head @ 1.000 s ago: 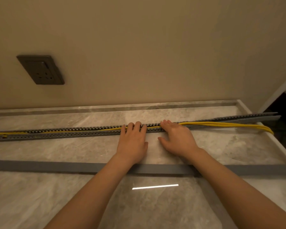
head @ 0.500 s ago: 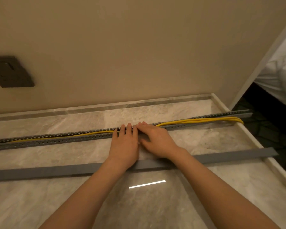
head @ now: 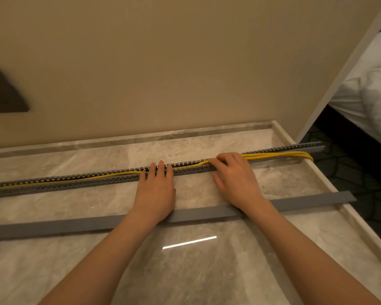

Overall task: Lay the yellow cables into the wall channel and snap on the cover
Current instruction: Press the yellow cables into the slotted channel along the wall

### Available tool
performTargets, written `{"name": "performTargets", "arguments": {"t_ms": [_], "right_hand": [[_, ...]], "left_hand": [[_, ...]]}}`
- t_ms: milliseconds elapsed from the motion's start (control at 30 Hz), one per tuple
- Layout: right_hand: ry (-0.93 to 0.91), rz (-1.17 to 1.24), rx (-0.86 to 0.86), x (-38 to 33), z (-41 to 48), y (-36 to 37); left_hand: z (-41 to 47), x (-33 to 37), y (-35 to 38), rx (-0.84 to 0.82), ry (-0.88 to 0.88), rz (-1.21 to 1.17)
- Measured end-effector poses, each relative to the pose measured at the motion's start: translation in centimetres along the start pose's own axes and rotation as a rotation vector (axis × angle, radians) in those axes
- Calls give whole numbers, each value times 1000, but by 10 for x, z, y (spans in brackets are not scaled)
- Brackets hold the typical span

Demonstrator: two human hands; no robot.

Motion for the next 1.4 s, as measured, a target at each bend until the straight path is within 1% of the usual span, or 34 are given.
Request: {"name": "performTargets", "arguments": {"t_ms": [100,233,400,500,600,700,800,933,1033,1100,1233,1333,1400], "right_hand": [[27,14,1,0,-1,4],[84,-7,-55,-2,1,12],[47,6,-112,2,0,16],[56,69,-105,6,-1,15],[65,124,-98,11,0,13],[85,234,-84,20,1,10],[100,341,-88,29,-4,12],[84,406,-102,29,-12,17],[136,533,-145,28,-18,17],[172,575,-143,28,-23,11],[251,554,-85,34,-41,-11],[378,517,-56,48,-62,-28],[461,492,-62,57,-75,-37]], "left_hand": [[0,0,1,2,-2,-10],[1,-2,1,-9,-9,-48],[3,-2,-1,-47,-51,-19],[5,10,-13,20,-79,-29],[7,43,-22,98,16,-102],[10,80,-22,94,122,-189],[12,100,-18,97,143,-195],[15,103,-18,124,131,-97],[17,100,-21,117,128,-74],[17,101,-21,106,139,-75],[16,104,-18,72,131,-89],[19,107,-17,24,109,-133],[23,109,-22,26,107,-166]]}}
Point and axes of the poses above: each hand's wrist, its own z-axis towards the middle knuckle, its own y-axis out of the palm, x = y × z, the point moved 7 cm from there along z, towards the middle knuckle, and after that the axes turned 9 degrees about -y, right-handed, at the moved point
